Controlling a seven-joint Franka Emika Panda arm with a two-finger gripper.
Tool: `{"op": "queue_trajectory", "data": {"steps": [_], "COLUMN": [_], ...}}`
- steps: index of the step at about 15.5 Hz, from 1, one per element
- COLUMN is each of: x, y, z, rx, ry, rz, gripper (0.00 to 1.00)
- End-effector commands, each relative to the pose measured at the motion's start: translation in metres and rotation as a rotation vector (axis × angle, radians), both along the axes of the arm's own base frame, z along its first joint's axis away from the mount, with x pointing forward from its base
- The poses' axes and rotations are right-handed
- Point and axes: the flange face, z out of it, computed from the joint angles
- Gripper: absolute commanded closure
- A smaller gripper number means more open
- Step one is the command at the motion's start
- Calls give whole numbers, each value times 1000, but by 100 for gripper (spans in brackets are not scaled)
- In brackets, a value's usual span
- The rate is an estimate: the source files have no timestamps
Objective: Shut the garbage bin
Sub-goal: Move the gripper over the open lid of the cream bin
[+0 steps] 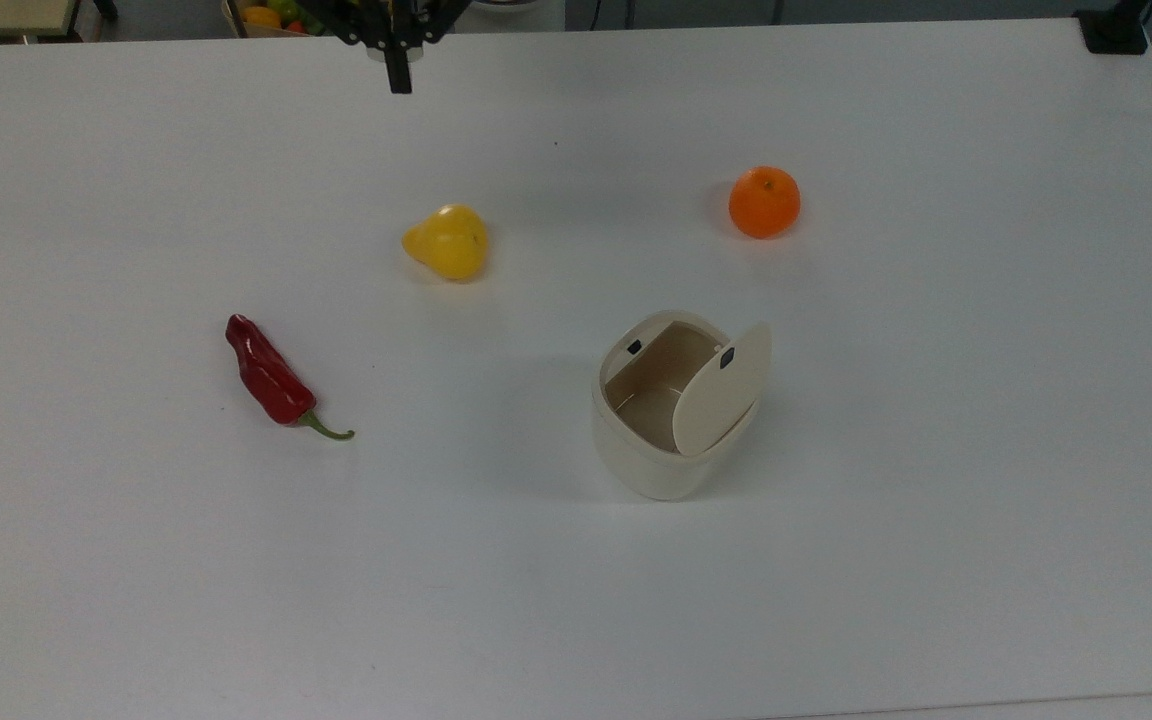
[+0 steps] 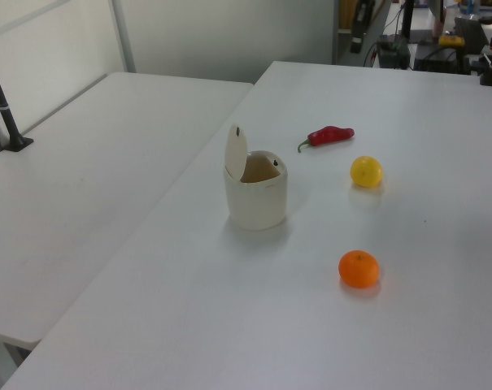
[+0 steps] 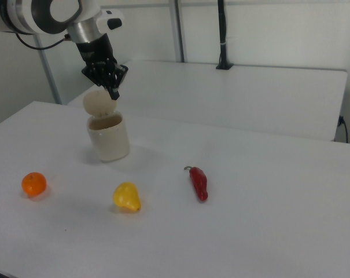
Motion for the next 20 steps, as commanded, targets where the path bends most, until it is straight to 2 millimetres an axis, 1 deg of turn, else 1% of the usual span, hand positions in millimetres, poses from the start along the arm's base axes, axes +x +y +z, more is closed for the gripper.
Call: {"op": "queue_trajectory", "data": {"steps": [1,2,4,7,9,11,13,15,16,18,20], "x": [28,35,48,63,70,74,74,73,74,74,78], "y": [25,33,51,85,112,133,155,171,185,200,218], "z": [9,12,10,-5,-17,-27,-33,-42,-52,-61,-84], "rx": [55,79,94,102,110,117,123,126,125,132,131], "ry": [-189,-254,-348,-425,-463,-493,-507,-497,-486,-502,-496], "rz": [31,43,64,108,141,166,198,220,239,257,279], "gripper": [100,100,100,100,100,100,100,100,100,100,100]}}
